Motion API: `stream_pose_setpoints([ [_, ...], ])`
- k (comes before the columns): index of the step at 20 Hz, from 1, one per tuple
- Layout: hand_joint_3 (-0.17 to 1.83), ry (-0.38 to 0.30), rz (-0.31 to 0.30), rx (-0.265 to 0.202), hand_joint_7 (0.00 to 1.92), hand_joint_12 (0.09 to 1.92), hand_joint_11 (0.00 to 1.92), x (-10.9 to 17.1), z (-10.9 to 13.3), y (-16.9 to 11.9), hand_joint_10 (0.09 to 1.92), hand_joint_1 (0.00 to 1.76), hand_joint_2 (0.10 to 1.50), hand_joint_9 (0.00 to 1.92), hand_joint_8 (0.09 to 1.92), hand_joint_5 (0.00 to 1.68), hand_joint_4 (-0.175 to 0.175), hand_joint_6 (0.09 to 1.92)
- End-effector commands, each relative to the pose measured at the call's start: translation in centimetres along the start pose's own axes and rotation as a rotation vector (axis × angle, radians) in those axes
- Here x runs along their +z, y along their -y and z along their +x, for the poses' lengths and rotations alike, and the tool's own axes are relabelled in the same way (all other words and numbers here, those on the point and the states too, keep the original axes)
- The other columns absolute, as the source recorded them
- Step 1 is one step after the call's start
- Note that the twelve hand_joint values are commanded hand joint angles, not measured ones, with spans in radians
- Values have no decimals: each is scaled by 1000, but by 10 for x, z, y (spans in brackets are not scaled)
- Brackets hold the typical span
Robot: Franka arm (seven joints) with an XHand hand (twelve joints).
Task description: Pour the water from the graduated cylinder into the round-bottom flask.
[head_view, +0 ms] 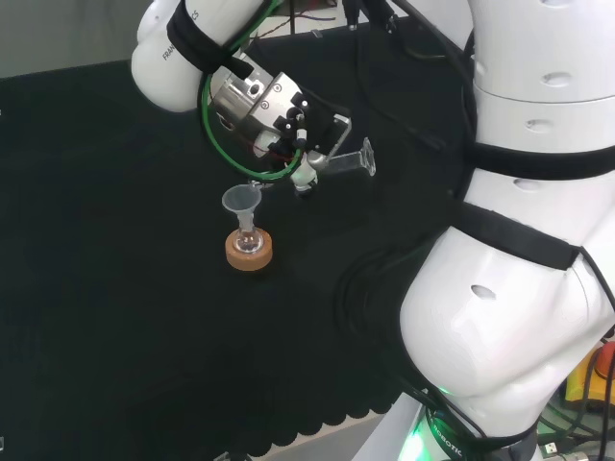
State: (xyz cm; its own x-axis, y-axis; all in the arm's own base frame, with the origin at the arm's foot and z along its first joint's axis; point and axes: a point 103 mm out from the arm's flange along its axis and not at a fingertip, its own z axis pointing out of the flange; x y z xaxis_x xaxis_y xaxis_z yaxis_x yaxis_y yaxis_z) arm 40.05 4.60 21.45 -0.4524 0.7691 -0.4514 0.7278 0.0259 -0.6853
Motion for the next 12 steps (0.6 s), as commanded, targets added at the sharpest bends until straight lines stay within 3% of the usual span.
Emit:
stream_pose_setpoints([
  [1, 0, -71, -75, -19, 1066, 700, 1278, 2, -2, 3, 87, 1274, 1084, 1483, 898, 1031, -175, 922],
  [12, 2, -289, -254, -101, 1050, 695, 1270, 9, -17, 7, 87, 1271, 1090, 1472, 923, 1017, -175, 945],
])
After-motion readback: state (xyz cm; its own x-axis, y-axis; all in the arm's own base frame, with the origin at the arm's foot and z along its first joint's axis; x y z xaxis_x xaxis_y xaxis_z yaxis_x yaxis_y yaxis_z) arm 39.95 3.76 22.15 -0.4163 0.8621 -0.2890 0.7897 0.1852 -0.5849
